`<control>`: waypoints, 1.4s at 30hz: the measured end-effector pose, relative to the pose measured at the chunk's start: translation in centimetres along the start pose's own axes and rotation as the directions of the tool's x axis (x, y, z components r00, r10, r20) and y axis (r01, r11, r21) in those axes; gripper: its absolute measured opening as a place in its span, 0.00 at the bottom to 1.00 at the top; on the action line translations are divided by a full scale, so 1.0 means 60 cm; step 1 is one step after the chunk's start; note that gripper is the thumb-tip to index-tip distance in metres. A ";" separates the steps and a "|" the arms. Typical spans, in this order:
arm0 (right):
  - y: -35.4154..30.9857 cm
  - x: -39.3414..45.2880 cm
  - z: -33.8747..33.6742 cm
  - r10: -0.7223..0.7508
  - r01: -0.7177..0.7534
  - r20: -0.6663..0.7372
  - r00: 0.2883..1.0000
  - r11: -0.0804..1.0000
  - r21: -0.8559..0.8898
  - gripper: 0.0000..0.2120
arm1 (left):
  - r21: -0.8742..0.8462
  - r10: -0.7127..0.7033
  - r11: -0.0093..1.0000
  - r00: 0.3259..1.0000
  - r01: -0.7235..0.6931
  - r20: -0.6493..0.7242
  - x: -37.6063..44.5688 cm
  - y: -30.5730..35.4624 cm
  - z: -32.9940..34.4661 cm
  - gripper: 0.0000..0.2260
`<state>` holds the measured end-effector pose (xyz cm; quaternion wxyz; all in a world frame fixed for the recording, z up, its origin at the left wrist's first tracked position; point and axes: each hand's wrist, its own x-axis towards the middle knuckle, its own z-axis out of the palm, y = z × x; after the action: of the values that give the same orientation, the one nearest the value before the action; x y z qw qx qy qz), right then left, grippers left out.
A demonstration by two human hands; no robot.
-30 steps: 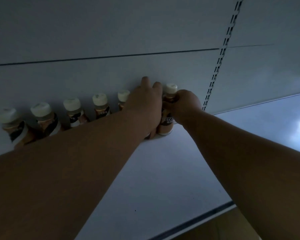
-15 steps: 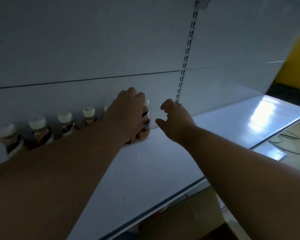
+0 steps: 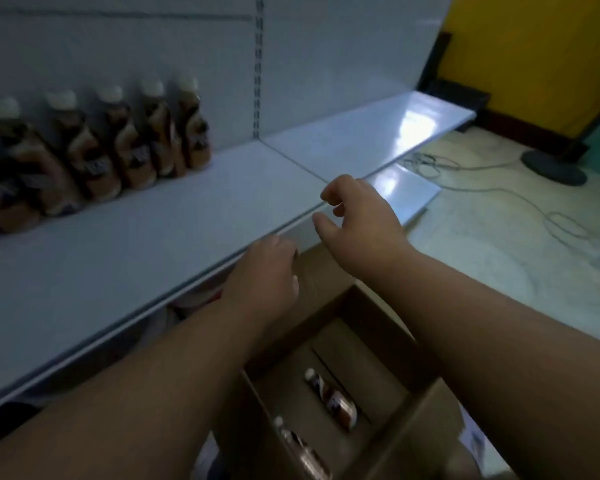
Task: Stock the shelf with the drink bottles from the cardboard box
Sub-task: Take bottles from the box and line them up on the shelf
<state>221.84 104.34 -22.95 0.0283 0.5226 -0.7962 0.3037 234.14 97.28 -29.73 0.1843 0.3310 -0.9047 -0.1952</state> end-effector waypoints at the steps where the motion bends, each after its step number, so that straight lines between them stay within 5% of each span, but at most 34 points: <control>1: 0.028 -0.032 0.006 0.054 -0.054 0.026 0.998 0.999 -0.010 0.13 | 0.011 0.021 1.000 0.998 -0.022 0.064 -0.018 0.012 0.037 0.12; 7: 0.191 -0.170 0.078 0.309 -0.305 0.181 0.934 0.951 -0.054 0.09 | 0.046 0.019 0.998 0.911 -0.041 0.413 -0.076 0.058 0.228 0.13; 16: 0.360 -0.275 0.259 0.409 -0.390 0.435 0.802 0.911 -0.137 0.14 | 0.173 -0.167 0.983 0.713 0.065 0.681 -0.117 -0.012 0.425 0.16; 21: 0.403 -0.305 0.345 0.430 -0.442 0.613 0.663 0.886 -0.144 0.14 | 0.297 -0.347 0.938 0.448 0.179 0.824 -0.138 -0.060 0.497 0.13; 28: 0.453 -0.327 0.458 0.486 -0.417 0.774 0.406 0.852 -0.317 0.26 | 0.482 -0.439 0.862 0.243 -0.156 0.865 -0.167 -0.115 0.548 0.25; 31: 0.472 -0.333 0.482 0.453 -0.386 0.835 0.313 0.864 -0.324 0.30 | 0.485 -0.448 0.830 0.190 -0.276 0.874 -0.166 -0.122 0.579 0.21; 36: 0.492 -0.330 0.479 0.422 -0.492 0.866 0.269 0.833 -0.253 0.24 | 0.398 -0.408 0.819 0.067 -0.413 0.910 -0.133 -0.137 0.598 0.29; 39: 0.500 -0.325 0.439 0.461 -0.671 0.853 0.246 0.716 -0.194 0.27 | 0.306 -0.294 0.928 0.083 -0.211 0.952 -0.112 -0.142 0.579 0.23; 42: 0.493 -0.301 0.387 0.522 -0.730 0.805 0.281 0.661 -0.174 0.32 | 0.267 -0.255 0.964 0.288 -0.003 0.923 -0.083 -0.131 0.541 0.16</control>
<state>211.24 115.12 -61.84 -0.5166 0.2394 -0.8150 0.1080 226.82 102.59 -62.27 -0.4401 0.2397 -0.8232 -0.2669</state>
